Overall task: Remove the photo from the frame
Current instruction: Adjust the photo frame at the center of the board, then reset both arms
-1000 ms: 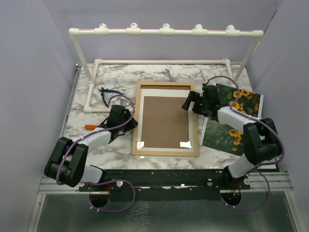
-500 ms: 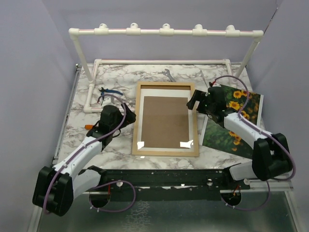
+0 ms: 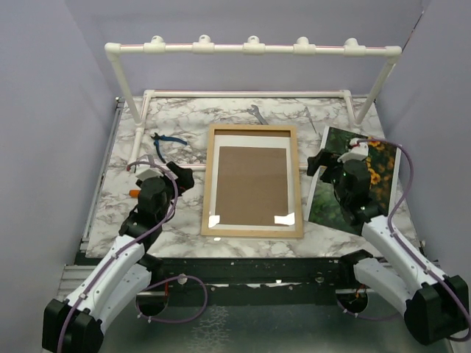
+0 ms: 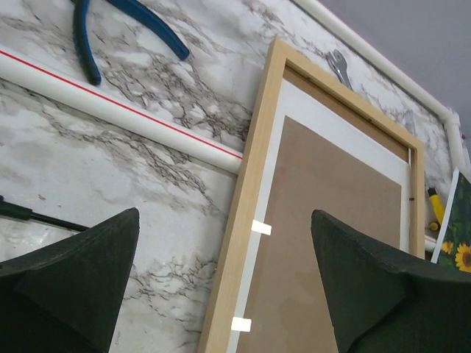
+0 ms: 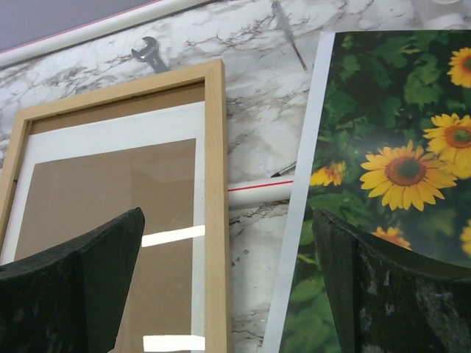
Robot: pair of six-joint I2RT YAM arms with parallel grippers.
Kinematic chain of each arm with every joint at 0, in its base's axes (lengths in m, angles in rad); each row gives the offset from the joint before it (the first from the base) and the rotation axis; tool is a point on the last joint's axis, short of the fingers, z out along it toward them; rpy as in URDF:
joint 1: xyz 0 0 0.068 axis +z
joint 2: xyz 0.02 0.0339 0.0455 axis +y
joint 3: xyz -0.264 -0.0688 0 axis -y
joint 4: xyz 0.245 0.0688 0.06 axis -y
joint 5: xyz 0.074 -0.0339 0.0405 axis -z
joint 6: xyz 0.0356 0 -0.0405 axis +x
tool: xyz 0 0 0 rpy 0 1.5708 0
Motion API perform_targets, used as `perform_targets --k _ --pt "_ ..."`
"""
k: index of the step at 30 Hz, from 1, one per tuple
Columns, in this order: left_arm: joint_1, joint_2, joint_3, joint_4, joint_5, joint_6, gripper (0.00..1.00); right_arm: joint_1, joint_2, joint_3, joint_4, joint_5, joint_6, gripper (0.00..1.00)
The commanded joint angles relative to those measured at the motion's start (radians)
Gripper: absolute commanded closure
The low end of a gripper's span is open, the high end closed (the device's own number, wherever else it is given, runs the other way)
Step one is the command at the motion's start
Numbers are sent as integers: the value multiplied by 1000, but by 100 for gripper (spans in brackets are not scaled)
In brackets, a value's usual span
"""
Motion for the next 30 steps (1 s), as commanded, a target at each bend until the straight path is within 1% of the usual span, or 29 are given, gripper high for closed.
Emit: perform_targets --k 1,4,6,7,9,11,13,15,17,20,22,24,27,28,29,30 --pt "-7 -108 -38 49 -167 29 1 -2 -156 -131 203 67 -63 0" --pt "-9 -170 -60 64 -204 57 1 -1 -268 -265 374 63 -147 1" --pt "-9 -184 -87 108 -174 101 1 -2 -304 -342 481 88 -178 7" --pt "-9 -185 -102 138 -157 120 1 -2 -306 -362 505 100 -192 7" --pt "-9 -176 -126 194 -135 152 1 -2 -280 -347 471 101 -241 7" --pt "-9 -153 -145 260 -135 193 1 -2 -218 -332 476 133 -260 6" --pt "-9 -113 -170 357 -158 274 1 -25 -145 -348 559 140 -248 6" --pt "-8 -49 -202 475 -230 348 1 -103 -45 -379 691 73 -227 9" --pt "-8 32 -215 571 -314 396 1 -193 49 -392 780 -2 -207 12" --pt "-5 154 -213 698 -382 520 1 -229 161 -393 871 29 -288 11" --pt "10 240 -204 758 -413 563 1 -238 250 -399 963 55 -304 10" --pt "38 318 -203 821 -402 570 1 -254 364 -402 1075 37 -304 9" --pt "102 415 -214 919 -345 598 1 -261 543 -410 1278 120 -295 8" --pt "129 440 -216 943 -328 607 1 -266 566 -404 1306 108 -308 7" --pt "148 461 -217 961 -312 612 1 -266 551 -381 1218 68 -308 8" --pt "167 494 -220 983 -295 612 1 -268 546 -362 1178 45 -304 10"
